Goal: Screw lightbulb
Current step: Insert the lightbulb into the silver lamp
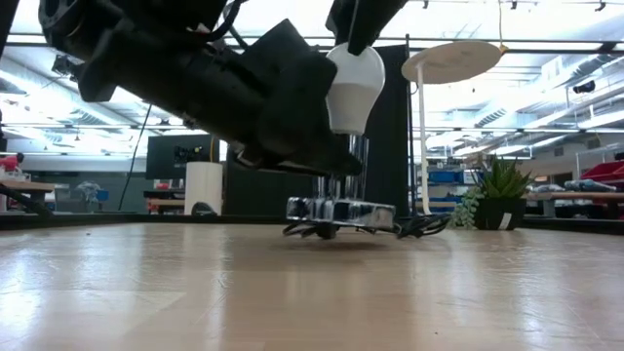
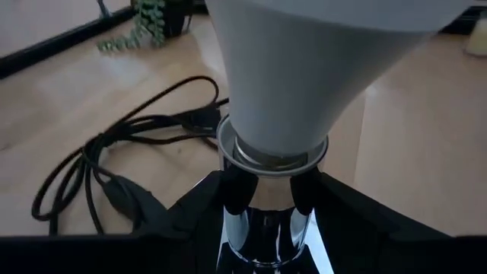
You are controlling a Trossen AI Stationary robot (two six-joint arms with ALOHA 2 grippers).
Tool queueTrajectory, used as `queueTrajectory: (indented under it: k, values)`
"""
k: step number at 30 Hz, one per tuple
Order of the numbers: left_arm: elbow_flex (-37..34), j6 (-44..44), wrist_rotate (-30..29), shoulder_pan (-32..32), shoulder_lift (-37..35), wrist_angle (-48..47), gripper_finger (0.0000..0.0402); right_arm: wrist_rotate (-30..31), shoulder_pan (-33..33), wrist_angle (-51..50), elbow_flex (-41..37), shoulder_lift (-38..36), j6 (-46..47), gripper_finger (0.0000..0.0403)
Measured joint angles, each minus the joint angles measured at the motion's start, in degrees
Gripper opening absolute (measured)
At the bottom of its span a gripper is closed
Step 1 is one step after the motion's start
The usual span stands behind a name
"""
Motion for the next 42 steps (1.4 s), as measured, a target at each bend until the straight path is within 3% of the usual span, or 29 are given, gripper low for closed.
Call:
queueTrajectory:
  k: [8,20,23,28,32,36,42]
  values:
    - [-0.9,-0.2,3.4,0.1,0.1,0.0,0.0184,5.1,1.8,-0.7,0.0,0.0,-9.4,0.0384]
    - [-0.9,0.7,3.8,0.2,0.1,-0.6,0.0184,5.8,3.7,0.1,-3.5,-0.1,-14.9,0.0392]
    - [-0.9,0.6,3.8,0.2,0.1,-1.5,0.0184,8.9,3.1,-1.3,-4.1,0.0,-11.7,0.0387]
    - [-0.8,-4.6,4.2,0.2,-0.2,-7.0,0.0184,9.0,2.5,-6.3,-4.7,-0.9,-3.5,0.0374]
    - [-0.7,-4.8,4.8,-0.1,-0.2,-8.5,0.0184,3.4,2.9,0.4,-13.2,-3.6,0.9,0.0365]
    - [-0.7,-5.9,5.0,-0.5,-0.3,-10.1,0.0184,2.7,5.8,11.6,-25.1,-10.1,5.7,0.0358]
    - [-0.8,-7.4,5.2,-0.7,-0.3,-10.5,0.0184,11.8,18.0,32.9,-45.6,-15.7,12.8,0.0356]
